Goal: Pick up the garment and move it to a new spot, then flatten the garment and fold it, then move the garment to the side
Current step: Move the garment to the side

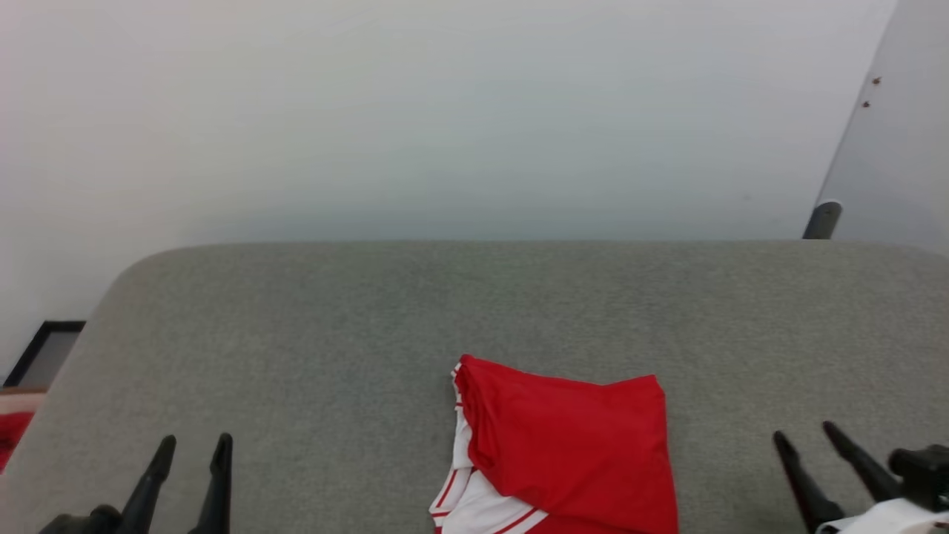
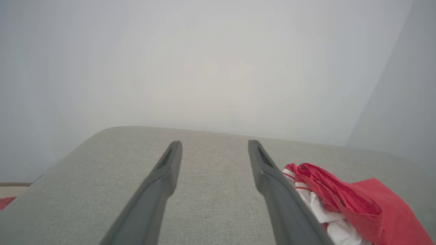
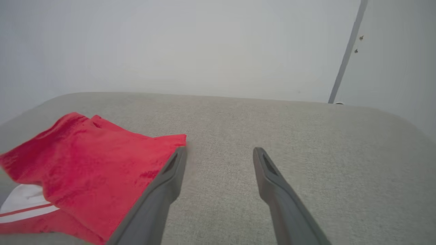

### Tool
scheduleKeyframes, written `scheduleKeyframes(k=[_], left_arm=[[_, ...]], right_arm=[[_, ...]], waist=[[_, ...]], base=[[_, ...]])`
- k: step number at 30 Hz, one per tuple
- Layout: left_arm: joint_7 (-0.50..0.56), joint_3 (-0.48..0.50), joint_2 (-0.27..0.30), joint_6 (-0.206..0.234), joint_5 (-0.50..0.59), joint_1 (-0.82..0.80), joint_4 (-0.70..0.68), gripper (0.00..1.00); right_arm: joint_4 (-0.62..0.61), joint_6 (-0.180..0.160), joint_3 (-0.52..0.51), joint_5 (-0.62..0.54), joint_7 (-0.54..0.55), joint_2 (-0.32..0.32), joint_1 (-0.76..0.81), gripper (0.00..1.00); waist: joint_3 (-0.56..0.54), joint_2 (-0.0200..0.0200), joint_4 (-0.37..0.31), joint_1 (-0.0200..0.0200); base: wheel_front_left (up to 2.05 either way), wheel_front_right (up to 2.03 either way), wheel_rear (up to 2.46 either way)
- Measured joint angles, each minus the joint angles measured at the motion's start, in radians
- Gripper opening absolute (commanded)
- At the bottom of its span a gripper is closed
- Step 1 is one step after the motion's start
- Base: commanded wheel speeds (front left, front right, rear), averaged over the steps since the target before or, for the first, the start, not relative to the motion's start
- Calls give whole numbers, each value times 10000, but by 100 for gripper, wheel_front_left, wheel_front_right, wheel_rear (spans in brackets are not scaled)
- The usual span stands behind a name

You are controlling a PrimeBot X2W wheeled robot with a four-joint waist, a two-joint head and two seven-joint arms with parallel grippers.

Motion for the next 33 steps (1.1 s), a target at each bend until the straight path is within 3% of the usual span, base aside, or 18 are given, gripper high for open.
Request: scheduleKeyframes(k=[11, 22, 33], left_arm=[[0, -345, 244, 0, -105, -320, 50, 100], [2, -991, 198, 0, -222, -787, 313, 100], [0, -1329, 10, 0, -360, -1318, 481, 100]], right_arm=[[307, 0, 1342, 895, 2579, 0, -1024, 100], [1089, 0, 1043, 1396, 5085, 136, -1524, 100], [2182, 6, 362, 976, 6882, 821, -2399, 100]], waist=[[260, 0, 952, 0], [688, 0, 1986, 0], [1458, 0, 2486, 0]], base=[[0, 0, 0], [0, 0, 0], [0, 0, 0]])
